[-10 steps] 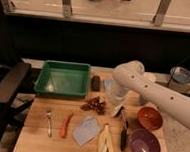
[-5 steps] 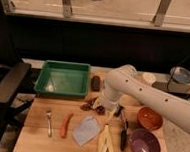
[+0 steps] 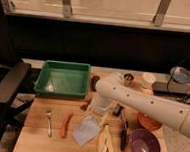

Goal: Wipe table surface with towel

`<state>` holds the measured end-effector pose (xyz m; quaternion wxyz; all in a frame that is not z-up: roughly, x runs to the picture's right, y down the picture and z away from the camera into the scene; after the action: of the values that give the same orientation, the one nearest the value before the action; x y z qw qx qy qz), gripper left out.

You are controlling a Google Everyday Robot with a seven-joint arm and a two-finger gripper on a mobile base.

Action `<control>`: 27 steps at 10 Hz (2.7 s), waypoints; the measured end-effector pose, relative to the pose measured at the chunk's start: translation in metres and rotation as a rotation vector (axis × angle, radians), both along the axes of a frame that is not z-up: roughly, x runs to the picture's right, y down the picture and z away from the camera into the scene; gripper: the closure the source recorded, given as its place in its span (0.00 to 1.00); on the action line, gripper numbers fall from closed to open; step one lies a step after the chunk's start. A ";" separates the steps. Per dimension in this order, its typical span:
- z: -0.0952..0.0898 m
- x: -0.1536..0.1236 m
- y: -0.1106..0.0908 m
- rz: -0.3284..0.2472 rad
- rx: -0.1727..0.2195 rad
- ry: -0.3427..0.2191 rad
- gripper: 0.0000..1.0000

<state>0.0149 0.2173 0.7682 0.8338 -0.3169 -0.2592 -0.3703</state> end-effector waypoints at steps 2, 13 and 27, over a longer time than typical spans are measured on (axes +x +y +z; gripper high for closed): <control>0.015 -0.006 0.020 -0.013 -0.018 0.008 0.40; 0.011 -0.003 0.054 0.044 -0.020 0.021 1.00; 0.044 -0.007 0.013 0.019 -0.040 0.043 1.00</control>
<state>0.0081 0.2301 0.8118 0.8363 -0.3388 -0.2514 -0.3501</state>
